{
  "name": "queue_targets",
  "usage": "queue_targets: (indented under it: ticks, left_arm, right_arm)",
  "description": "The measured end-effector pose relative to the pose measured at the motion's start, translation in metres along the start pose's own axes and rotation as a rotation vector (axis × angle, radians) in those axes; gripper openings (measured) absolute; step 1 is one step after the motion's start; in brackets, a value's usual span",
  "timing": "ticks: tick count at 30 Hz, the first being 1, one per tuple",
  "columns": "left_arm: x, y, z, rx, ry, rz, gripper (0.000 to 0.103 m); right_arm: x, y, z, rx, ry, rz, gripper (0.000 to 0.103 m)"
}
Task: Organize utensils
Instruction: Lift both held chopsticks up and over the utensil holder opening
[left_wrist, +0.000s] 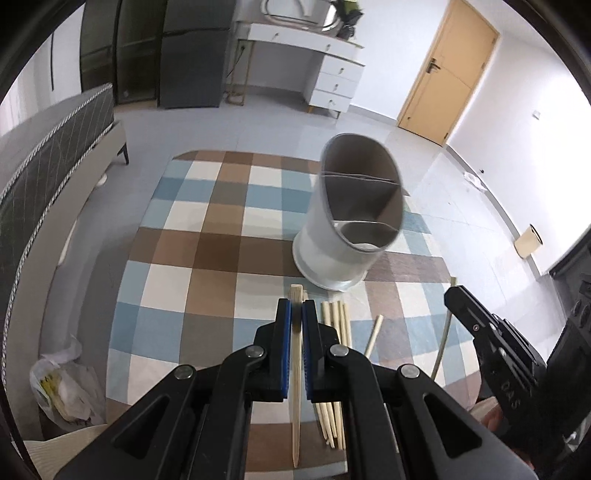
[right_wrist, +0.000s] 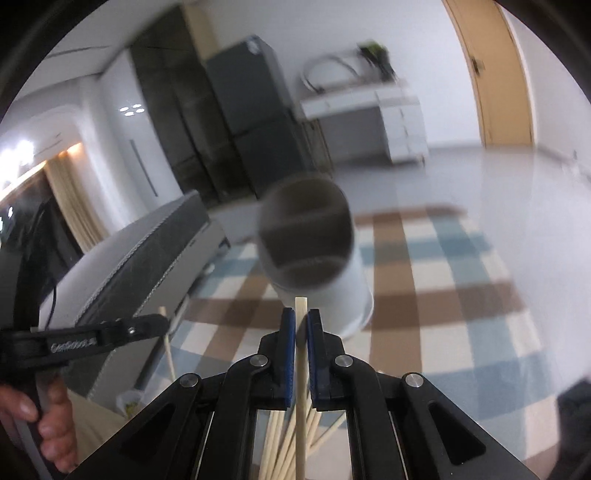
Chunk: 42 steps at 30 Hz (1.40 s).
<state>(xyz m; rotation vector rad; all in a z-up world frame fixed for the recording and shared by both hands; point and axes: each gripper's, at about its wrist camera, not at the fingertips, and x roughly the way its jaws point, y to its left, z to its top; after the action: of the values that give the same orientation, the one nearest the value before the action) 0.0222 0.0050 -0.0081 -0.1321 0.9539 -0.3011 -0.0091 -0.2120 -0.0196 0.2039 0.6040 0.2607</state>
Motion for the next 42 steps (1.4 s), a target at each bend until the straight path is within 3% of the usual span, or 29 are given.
queue_targets:
  ticks: [9, 17, 22, 29, 36, 42]
  left_arm:
    - [-0.036, -0.015, 0.016, 0.017, -0.067, -0.032, 0.002]
    - [-0.067, -0.034, 0.093, 0.029, -0.256, -0.069, 0.001]
    - [-0.060, -0.042, 0.144, 0.056, -0.370, -0.064, 0.002]
    - [-0.007, -0.033, 0.197, 0.064, -0.458, -0.075, 0.002]
    - [0.028, -0.023, 0.208, 0.062, -0.476, -0.096, 0.002]
    - [0.036, -0.023, 0.197, 0.076, -0.484, -0.132, 0.002]
  right_arm:
    - [-0.040, 0.009, 0.024, 0.030, -0.136, 0.042, 0.006]
    - [-0.049, 0.022, 0.092, -0.041, -0.296, 0.084, 0.006]
    - [-0.028, 0.025, 0.144, -0.099, -0.374, 0.098, 0.006]
    - [0.022, 0.008, 0.196, -0.111, -0.495, 0.082, 0.006]
    - [0.076, -0.027, 0.214, 0.005, -0.561, 0.065, 0.006]
    - [0.102, -0.035, 0.201, -0.014, -0.550, 0.089, 0.006]
